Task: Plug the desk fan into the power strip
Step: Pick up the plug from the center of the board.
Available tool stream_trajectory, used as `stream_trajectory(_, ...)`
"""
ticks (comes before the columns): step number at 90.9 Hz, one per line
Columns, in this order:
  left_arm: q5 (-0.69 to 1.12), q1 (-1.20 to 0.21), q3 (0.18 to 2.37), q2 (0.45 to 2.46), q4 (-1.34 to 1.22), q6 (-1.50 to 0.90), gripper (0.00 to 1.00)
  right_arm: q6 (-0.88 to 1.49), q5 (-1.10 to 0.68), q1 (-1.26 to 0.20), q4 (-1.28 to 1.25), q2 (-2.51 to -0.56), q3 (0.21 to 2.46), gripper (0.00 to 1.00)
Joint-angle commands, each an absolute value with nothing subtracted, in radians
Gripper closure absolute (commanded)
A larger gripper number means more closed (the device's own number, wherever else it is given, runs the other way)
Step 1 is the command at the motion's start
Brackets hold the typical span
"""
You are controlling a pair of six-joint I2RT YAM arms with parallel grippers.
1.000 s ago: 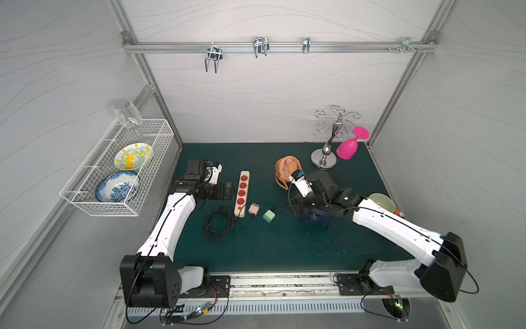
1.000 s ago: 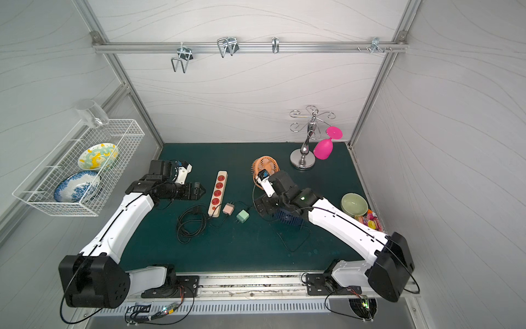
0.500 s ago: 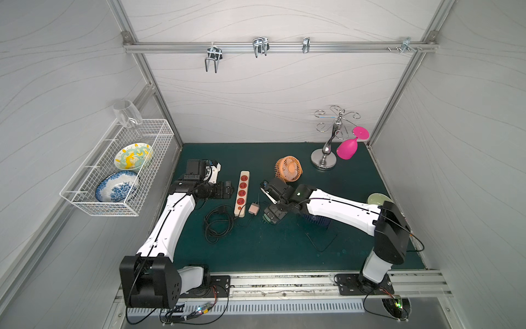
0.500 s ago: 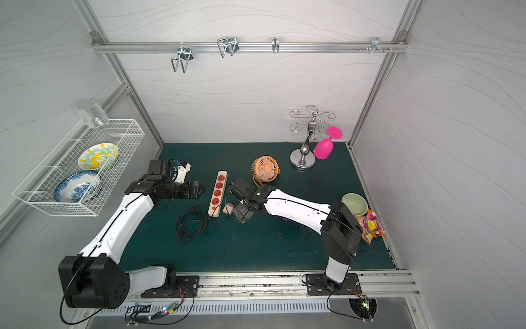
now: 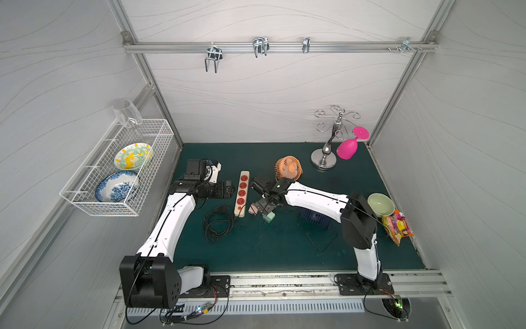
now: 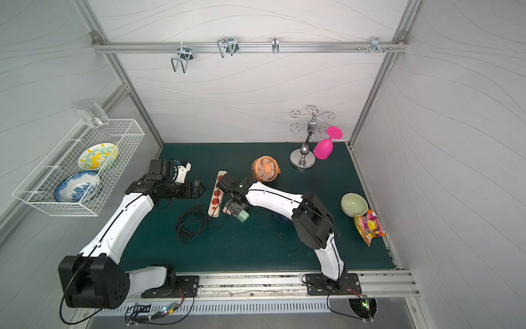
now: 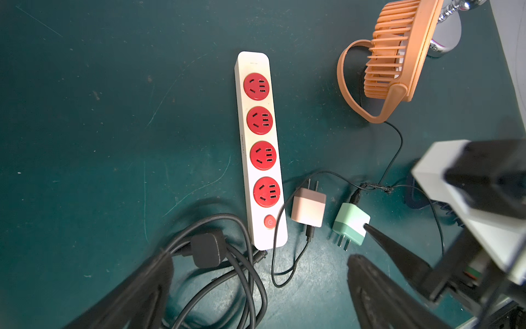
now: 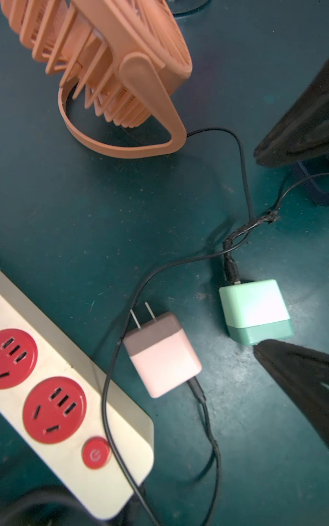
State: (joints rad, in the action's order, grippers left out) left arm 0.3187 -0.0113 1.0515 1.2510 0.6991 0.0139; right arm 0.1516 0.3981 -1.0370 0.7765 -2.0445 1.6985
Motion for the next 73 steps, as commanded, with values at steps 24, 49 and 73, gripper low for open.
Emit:
stream_trajectory(24,0.329,-0.017,1.06,1.249,0.659,0.002,0.0,0.173,0.439,-1.042,0.928,-2.194,1.863,0.01)
stream_trajectory(49,0.344,-0.017,1.058,1.259,0.649,-0.004,0.0,0.164,0.429,-1.053,0.975,-2.21,1.865,0.01)
stream_trajectory(73,0.364,-0.018,1.05,1.26,0.642,-0.009,0.0,0.168,0.412,-1.06,1.034,-2.194,1.858,0.04)
